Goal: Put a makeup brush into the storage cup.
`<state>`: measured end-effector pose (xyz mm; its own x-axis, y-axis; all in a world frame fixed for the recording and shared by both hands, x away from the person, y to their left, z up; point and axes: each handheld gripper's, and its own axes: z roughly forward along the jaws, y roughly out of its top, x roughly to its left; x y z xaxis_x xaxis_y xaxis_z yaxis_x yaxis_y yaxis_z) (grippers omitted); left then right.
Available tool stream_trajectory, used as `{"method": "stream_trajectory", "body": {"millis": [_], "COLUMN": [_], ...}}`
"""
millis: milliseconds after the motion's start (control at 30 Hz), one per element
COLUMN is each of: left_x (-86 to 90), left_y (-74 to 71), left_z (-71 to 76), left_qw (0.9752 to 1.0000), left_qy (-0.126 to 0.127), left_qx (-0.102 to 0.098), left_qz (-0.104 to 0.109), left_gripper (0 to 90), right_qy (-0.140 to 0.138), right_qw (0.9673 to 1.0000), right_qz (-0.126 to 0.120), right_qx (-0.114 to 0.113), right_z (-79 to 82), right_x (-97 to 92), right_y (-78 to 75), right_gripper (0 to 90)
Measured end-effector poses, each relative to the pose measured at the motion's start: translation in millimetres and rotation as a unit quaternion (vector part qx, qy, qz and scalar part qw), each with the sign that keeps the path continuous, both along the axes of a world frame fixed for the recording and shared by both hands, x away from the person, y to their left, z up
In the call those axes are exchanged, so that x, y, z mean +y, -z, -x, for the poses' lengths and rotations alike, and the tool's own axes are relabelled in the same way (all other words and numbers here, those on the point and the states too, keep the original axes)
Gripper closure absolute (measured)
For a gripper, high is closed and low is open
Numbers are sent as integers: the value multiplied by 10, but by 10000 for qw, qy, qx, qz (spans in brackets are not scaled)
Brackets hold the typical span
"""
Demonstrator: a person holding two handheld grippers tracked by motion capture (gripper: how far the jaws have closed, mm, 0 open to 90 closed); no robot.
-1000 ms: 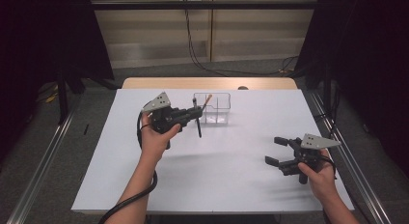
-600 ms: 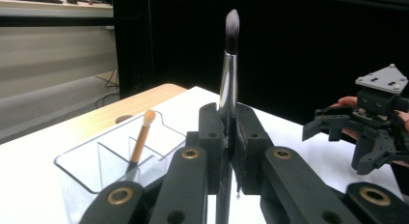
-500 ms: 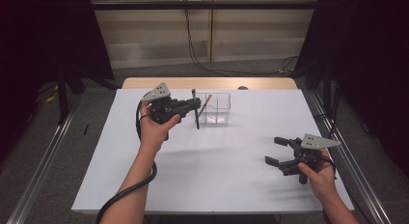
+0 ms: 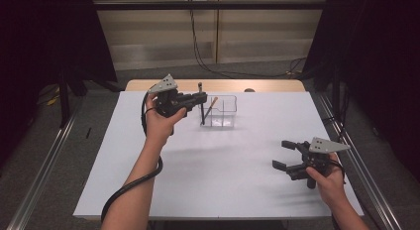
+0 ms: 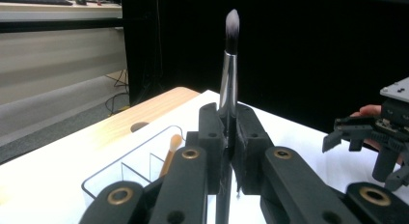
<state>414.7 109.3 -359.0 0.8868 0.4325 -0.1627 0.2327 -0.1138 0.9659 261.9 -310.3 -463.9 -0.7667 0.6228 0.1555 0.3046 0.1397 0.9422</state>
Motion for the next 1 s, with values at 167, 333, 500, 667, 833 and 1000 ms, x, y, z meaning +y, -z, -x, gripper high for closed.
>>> {"method": "stream_trajectory", "body": {"millis": [167,333,500,667,833,1000], "left_x": [-25,-50,-68,-82,-94,-125], "left_y": [-43,-88,-107,-127,-153,-150], "left_z": [-73,-137,-201,-273,-333,-389], "left_qw": [10000,9999,9997,9996,9994,9992], "left_qy": [-27,-78,-150,-243,-317,-380], "left_qx": [-20,-54,-75,-77,-84,-72], "left_qz": [-56,-121,-175,-151,-119,-87], "left_gripper": [836,836,836,836,836,835], "right_qy": [5,9,-4,-10,-3,0], "right_qw": [10000,10000,10000,10000,10000,10000], "right_qz": [-21,-14,-13,-17,-38,-43], "right_qx": [3,3,9,2,24,29], "right_z": [-5,-7,-11,-14,-14,-16], "right_x": [-4,-11,-7,-6,-9,-15], "right_y": [0,3,10,11,15,17], "right_gripper": [111,111,111,111,111,111]}}
